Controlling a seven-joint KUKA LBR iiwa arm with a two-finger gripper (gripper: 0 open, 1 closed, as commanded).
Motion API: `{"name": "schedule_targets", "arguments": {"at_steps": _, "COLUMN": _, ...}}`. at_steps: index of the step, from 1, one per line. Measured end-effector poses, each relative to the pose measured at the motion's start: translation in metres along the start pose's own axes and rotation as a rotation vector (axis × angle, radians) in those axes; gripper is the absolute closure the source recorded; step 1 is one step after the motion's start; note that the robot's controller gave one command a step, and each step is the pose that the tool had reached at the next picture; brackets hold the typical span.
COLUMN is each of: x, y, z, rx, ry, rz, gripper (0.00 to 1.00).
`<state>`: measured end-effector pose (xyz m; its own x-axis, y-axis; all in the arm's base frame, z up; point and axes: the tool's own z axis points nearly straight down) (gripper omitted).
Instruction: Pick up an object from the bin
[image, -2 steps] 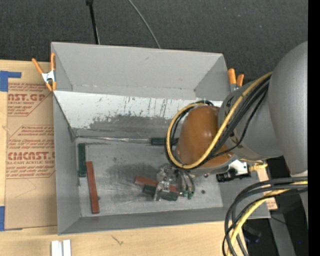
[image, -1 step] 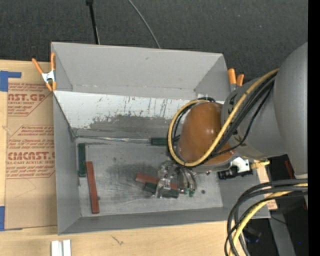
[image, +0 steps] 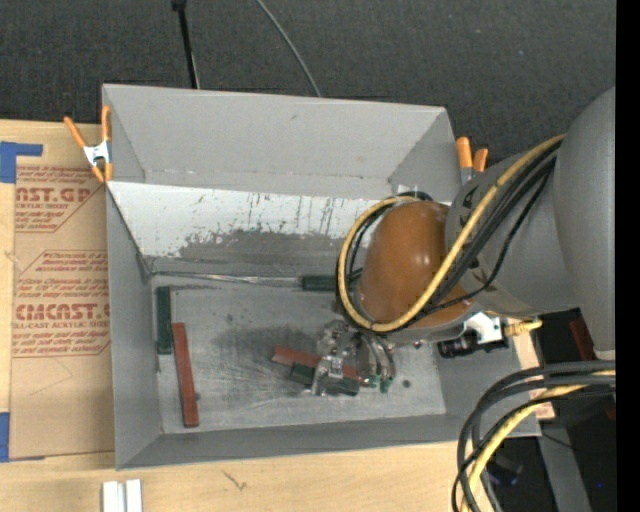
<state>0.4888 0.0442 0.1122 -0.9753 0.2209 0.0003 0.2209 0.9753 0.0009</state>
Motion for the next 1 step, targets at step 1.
{"name": "schedule_targets", "arguments": {"at_steps": 1, "x": 0.0018, "y": -0.0003, "z": -0.0149, "rx": 0.002, "ry": 0.007, "rz": 0.0, "gripper": 1.0}}
